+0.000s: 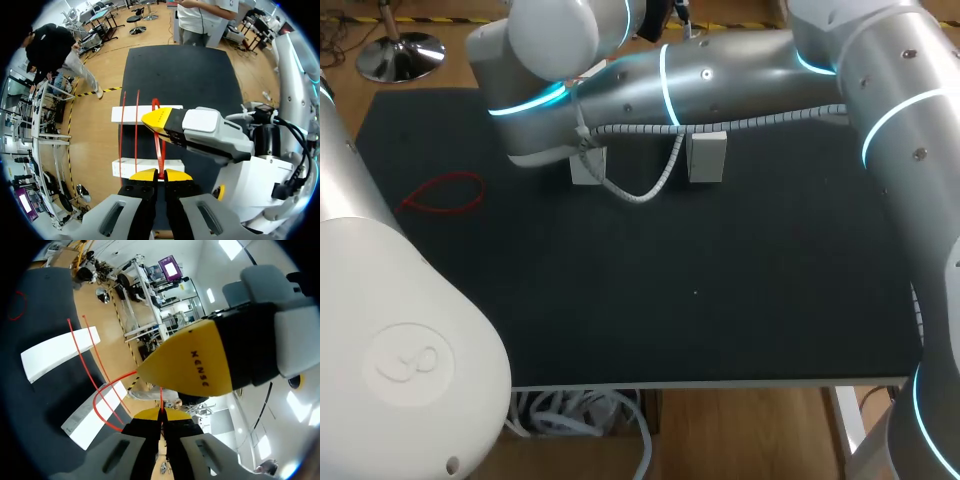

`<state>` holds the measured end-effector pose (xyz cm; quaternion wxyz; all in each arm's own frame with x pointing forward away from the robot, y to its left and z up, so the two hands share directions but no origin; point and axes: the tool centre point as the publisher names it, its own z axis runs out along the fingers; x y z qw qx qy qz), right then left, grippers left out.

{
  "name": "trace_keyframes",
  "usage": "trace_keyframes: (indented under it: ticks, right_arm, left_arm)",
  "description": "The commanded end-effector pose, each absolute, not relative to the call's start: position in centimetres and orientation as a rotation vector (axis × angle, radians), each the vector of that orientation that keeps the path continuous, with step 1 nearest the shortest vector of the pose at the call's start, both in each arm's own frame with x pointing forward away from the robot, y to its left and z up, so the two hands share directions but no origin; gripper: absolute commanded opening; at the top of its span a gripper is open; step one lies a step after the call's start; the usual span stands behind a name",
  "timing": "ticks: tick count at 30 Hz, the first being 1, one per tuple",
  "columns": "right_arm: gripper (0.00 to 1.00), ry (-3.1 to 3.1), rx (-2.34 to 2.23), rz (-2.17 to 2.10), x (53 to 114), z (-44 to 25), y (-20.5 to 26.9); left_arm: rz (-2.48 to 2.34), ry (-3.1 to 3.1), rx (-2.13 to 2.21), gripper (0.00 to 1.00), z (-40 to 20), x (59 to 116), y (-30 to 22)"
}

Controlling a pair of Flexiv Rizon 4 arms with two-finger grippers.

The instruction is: Grab the tape and strap the tape.

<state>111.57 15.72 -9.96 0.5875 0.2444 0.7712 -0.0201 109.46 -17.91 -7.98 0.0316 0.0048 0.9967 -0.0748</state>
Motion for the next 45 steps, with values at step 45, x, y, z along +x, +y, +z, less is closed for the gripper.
trace_keyframes:
  ticks: [45]
  right_arm:
    - [0.00, 1.790, 0.562, -0.036, 110.7, -10.0, 17.8]
  left_arm:
    - [-0.226, 3.071, 0.012, 0.00, -7.9, 109.4, -17.9]
